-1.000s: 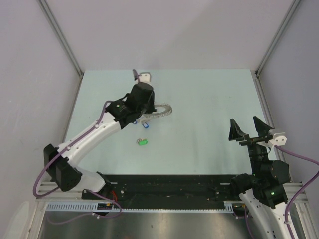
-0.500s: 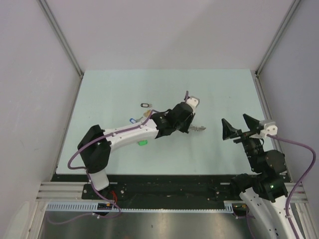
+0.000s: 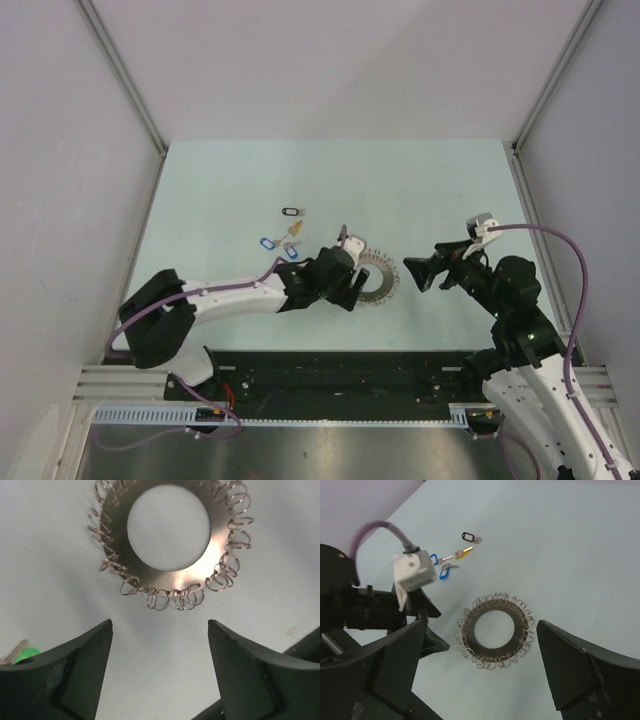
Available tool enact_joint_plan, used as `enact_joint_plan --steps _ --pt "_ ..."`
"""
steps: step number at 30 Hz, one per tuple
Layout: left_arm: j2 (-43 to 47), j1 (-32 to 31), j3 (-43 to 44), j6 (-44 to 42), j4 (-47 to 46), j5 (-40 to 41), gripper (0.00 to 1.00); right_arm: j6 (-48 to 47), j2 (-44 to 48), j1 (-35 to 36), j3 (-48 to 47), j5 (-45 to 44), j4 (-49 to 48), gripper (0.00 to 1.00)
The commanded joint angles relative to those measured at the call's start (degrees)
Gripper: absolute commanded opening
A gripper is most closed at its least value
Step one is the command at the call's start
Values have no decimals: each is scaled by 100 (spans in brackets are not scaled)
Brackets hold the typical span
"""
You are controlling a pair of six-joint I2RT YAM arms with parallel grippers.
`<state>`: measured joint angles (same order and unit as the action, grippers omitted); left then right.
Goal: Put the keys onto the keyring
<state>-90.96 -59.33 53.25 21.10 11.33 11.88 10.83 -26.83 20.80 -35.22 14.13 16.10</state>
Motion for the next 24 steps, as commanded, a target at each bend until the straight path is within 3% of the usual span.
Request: enact_joint_plan --steps 1,5,10,14,17,24 --pt "938 0 -201 113 -334 402 83 34 -155 21 -204 388 -10 100" --pt "1694 123 -263 140 -27 561 100 156 -917 21 -327 442 51 100" --pt "2784 904 -176 228 605 342 100 288 -2167 170 -766 310 552 100" --pt "3242 2141 149 167 1265 -245 100 305 -3011 1431 -1100 -1240 763 100" --pt "3426 2749 343 -122 1451 -440 100 944 -3661 2232 -1276 -2325 772 98" --pt "3655 3024 -112 -458 1161 234 100 2316 -5024 3491 -1952 -3724 1062 79"
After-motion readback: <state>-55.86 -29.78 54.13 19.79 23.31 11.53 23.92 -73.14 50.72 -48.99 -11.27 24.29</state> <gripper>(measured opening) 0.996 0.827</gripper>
